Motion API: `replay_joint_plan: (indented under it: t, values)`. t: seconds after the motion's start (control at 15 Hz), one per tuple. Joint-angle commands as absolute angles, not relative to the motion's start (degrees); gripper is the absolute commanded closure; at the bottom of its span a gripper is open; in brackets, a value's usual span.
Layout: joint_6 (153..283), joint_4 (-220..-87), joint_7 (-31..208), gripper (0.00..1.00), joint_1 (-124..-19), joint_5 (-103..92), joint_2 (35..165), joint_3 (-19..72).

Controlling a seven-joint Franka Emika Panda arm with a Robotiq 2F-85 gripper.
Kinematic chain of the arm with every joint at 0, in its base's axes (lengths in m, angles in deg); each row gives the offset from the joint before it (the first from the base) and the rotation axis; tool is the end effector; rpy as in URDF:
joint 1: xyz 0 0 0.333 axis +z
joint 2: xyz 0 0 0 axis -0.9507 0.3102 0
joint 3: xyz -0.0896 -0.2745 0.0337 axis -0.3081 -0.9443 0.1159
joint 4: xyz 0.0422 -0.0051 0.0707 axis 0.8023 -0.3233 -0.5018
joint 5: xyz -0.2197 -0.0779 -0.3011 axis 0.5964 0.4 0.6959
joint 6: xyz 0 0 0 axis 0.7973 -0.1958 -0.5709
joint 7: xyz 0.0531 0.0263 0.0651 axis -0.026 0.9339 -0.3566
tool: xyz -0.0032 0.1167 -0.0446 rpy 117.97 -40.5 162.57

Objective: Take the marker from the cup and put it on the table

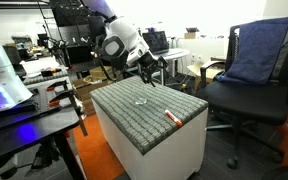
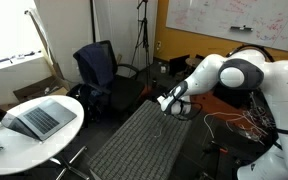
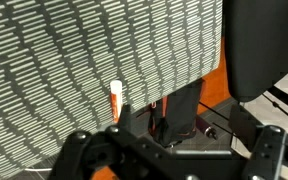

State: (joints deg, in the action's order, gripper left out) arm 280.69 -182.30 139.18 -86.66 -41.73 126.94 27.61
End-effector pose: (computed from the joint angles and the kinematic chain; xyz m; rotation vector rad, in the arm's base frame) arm 0.5154 -0.2325 0.0890 -1.7301 2.3158 -0.7896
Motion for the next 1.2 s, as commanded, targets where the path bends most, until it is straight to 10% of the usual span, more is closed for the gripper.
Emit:
replay_joint_plan:
  t: [0.0,1.13]
  values:
    - [282.25,-187.16,138.30,0.00,-88.86,-39.53,121.35,31.13]
    - [281.38,-198.45,139.00,0.00,-103.08,-25.96,107.06,46.40]
